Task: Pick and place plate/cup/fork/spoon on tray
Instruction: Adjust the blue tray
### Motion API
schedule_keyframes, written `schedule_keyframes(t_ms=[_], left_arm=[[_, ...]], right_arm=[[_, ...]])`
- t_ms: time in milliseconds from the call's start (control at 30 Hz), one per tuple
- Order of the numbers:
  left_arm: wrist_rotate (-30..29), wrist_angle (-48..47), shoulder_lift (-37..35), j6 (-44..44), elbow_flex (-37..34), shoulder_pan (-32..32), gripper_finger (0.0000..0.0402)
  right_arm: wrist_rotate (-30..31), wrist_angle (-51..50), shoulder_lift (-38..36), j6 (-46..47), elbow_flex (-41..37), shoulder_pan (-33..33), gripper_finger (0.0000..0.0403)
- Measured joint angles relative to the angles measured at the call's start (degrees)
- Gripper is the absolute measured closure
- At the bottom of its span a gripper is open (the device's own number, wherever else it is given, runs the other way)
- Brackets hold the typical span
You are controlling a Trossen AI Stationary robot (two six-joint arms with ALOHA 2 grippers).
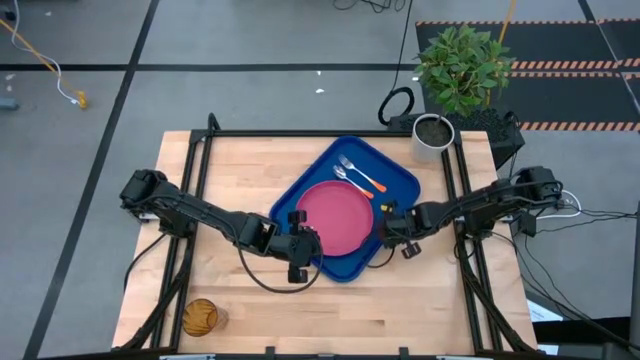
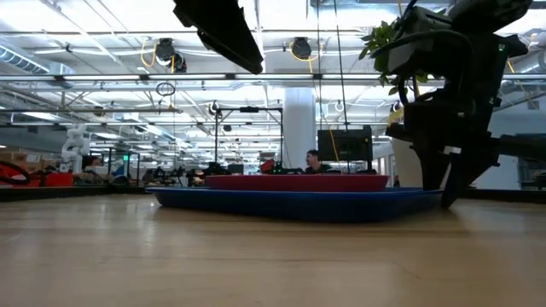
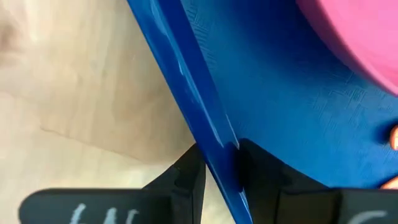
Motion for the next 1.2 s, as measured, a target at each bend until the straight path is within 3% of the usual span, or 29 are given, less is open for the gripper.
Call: schedule_keyframes(t_ms=[800,1200], left_arm=[[0.0,1.09,0.0,-0.02,0.0,0.0,0.0234],[0.0,1.62,-0.04,0.04,0.02,0.0,0.0234]], right_arm=[[-4.42,7.1,0.4,17.9,1.51,5.6,0.0328],[-4.8,9.36,8.3,22.03,7.3,8.08,0.0328]])
